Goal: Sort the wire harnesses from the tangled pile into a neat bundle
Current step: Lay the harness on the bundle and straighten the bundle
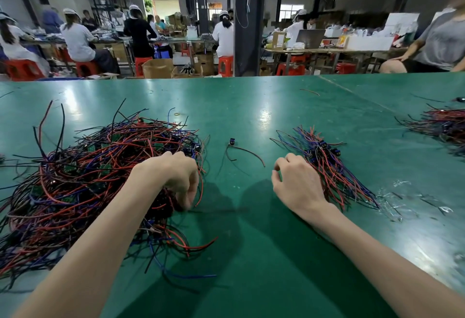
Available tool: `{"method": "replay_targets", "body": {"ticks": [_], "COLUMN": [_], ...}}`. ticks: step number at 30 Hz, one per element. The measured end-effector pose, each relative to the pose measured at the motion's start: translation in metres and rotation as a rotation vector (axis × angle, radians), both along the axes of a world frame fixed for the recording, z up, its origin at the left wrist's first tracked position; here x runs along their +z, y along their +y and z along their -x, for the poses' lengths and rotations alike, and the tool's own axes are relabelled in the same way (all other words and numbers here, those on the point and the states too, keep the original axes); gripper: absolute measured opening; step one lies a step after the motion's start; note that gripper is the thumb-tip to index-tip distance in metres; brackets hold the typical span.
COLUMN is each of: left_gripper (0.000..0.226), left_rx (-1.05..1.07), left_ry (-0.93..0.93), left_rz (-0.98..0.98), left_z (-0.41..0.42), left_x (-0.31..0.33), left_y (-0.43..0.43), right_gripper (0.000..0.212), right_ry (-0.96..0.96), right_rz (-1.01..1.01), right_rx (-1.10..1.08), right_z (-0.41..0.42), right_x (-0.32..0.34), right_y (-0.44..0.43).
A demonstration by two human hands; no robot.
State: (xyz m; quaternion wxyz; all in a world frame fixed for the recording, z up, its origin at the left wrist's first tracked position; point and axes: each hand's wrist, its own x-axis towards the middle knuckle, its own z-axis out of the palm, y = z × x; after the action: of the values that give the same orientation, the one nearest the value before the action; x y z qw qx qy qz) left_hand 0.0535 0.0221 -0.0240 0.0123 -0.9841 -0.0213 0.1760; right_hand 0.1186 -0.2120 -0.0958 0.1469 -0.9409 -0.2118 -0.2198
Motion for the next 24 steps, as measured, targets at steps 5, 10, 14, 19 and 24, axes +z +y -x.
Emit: {"method": "replay_targets", "body": {"ticks": [5, 10, 14, 19, 24], "left_gripper": [0.015, 0.011, 0.009, 0.008, 0.009], "left_rx": [-0.083, 0.002, 0.053, 0.082, 0.077], "left_ry": [-0.277, -0.399, -0.443, -0.462, -0.44], "left_rz": [0.474, 0.903, 1.072, 1.318, 1.424], "left_z": [-0.006, -0.005, -0.004, -0.004, -0.006], "left_x": [0.012, 0.014, 0.016, 0.018, 0.015], "left_y": [-0.001, -0.008, -0.013, -0.025, -0.04], "right_gripper": [0.015, 0.014, 0.01, 0.007, 0.014], "right_ry": [-0.001, 0.025, 0.149, 0.677, 0.899], "right_rz": [-0.116, -0.178, -0.384, -0.829, -1.074], "right_rx": [0.044, 0.05, 0.148, 0.389, 0.551], "right_z": [0.006, 0.006, 0.007, 0.019, 0.028], "right_x": [-0.002, -0.005, -0.004, 0.008, 0.019], "right_y": [0.009, 0.008, 0.011, 0.02, 0.026]}}
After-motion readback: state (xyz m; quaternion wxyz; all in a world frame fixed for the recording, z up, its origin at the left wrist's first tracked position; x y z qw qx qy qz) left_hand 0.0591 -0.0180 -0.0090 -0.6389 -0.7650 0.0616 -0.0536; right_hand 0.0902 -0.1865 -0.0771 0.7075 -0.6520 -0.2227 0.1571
